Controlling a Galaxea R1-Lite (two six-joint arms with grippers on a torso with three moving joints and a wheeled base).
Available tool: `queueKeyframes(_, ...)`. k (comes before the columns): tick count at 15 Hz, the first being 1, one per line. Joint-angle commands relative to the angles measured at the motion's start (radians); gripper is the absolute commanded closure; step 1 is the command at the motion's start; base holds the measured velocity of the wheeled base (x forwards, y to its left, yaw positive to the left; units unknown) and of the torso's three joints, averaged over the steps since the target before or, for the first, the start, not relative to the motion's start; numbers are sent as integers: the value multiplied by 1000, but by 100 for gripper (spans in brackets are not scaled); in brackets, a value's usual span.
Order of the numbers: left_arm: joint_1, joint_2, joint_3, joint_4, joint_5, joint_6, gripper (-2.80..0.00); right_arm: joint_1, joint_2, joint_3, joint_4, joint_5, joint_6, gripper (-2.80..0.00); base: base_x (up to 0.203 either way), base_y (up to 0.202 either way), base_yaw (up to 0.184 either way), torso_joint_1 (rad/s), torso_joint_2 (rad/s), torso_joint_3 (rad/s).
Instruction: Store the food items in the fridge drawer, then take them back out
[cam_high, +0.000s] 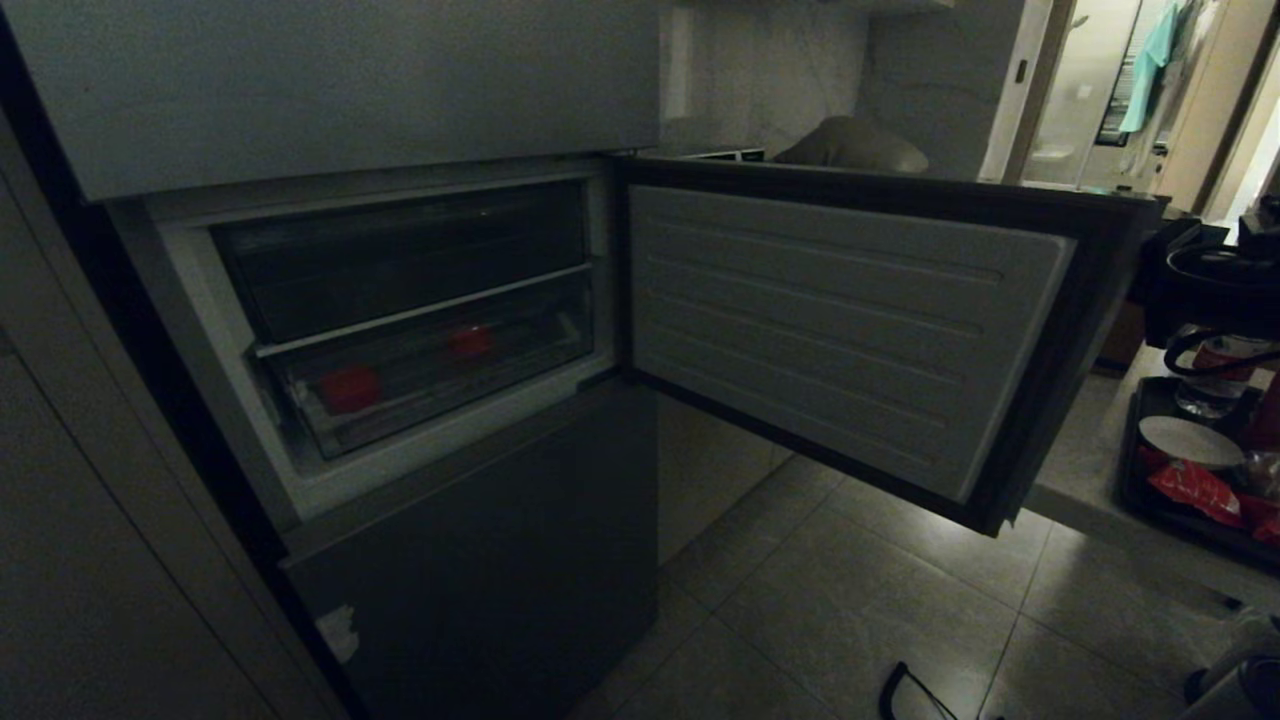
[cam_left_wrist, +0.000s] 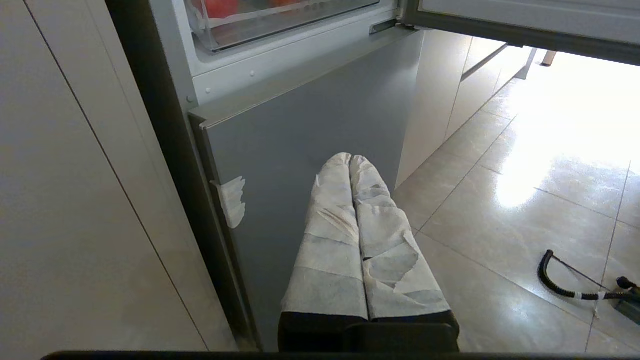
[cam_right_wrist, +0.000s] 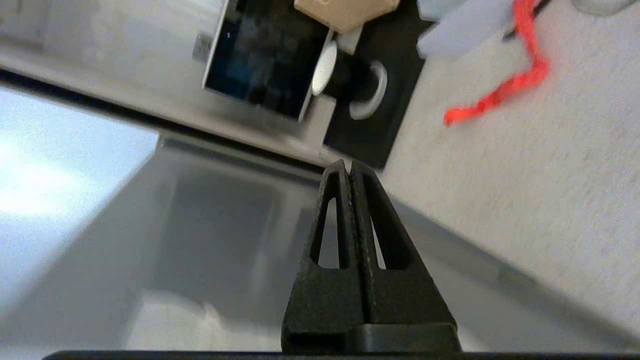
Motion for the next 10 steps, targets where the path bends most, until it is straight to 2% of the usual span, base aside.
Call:
queueKeyframes(1, 0, 0, 0, 0, 0, 0, 0, 43, -80, 104, -2, 13, -2, 0, 0, 0, 0, 0, 0, 0)
queueKeyframes(3, 0, 0, 0, 0, 0, 0, 0, 62, -209, 285, -10, 52, -37, 0, 0, 0, 0, 0, 0, 0)
queueKeyframes(5, 0, 0, 0, 0, 0, 0, 0, 92, -385, 504, -42, 135, -100, 0, 0, 0, 0, 0, 0, 0)
queueKeyframes(7, 0, 0, 0, 0, 0, 0, 0, 129, -570, 654, -63, 221, -142, 0, 0, 0, 0, 0, 0, 0)
queueKeyframes(8, 0, 0, 0, 0, 0, 0, 0, 146, -643, 705, -70, 258, -159, 0, 0, 0, 0, 0, 0, 0)
queueKeyframes(9, 0, 0, 0, 0, 0, 0, 0, 153, -680, 729, -75, 261, -170, 0, 0, 0, 0, 0, 0, 0)
queueKeyframes(10, 0, 0, 0, 0, 0, 0, 0, 161, -685, 716, -77, 232, -176, 0, 0, 0, 0, 0, 0, 0)
